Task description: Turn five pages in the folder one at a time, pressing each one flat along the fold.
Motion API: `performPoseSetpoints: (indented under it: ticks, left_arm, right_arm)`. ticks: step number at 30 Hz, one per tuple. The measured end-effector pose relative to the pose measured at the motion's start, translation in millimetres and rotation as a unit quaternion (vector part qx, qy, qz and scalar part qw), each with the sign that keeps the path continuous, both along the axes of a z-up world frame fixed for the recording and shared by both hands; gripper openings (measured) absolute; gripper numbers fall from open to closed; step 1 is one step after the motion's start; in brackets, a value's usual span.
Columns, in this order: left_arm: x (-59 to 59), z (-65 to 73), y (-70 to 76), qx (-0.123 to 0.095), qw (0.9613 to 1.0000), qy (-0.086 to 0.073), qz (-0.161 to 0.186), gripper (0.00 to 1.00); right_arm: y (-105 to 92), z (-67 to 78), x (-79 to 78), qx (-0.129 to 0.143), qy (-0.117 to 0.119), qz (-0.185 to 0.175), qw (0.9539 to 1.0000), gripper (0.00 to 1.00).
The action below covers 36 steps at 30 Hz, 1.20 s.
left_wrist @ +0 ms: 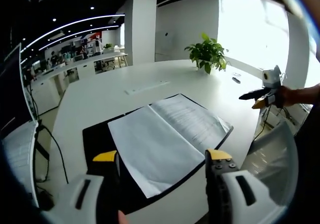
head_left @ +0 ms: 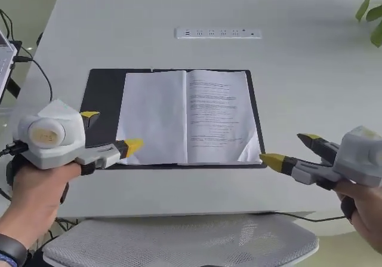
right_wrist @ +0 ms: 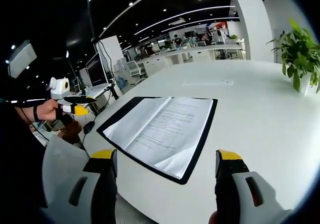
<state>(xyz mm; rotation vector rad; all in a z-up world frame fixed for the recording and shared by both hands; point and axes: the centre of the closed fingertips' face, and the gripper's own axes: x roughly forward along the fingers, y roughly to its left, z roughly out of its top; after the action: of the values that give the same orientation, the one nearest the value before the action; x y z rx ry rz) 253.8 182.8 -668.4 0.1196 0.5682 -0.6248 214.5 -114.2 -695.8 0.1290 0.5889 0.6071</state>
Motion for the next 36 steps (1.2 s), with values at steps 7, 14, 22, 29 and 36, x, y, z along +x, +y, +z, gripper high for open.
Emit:
performPoseSetpoints:
  ticks: [7,14,22,29,36]
  left_arm:
    - [6.5,-2.6,-40.8,0.000,0.9991,0.003,-0.042,0.68]
    - [11.2,-5.5,-81.4,-0.001,0.9966,0.005,-0.083,0.66]
    - [21.4,-4.2,-122.1,-0.009,0.9942,0.002,-0.107,0.66]
    - [28.7,-7.1,-162.9,-0.025,0.9919,0.005,-0.124,0.66]
    - [28.4,-20.0,-212.3,-0.026,0.9868,0.012,-0.159,0.65]
  right_arm:
    - [-10.7,0.7,-0.6,0.004,-0.001,-0.010,0.9999,0.79]
    - [-12.8,0.3,-2.2,0.008,0.002,-0.009,0.9999,0.79]
    - [-16.7,-0.8,-1.9,0.014,0.000,-0.011,0.9998,0.78]
    - [-20.0,-1.8,-2.2,0.014,0.001,-0.010,0.9999,0.78]
    - [-23.7,-1.1,-2.2,0.025,0.002,-0.015,0.9996,0.76]
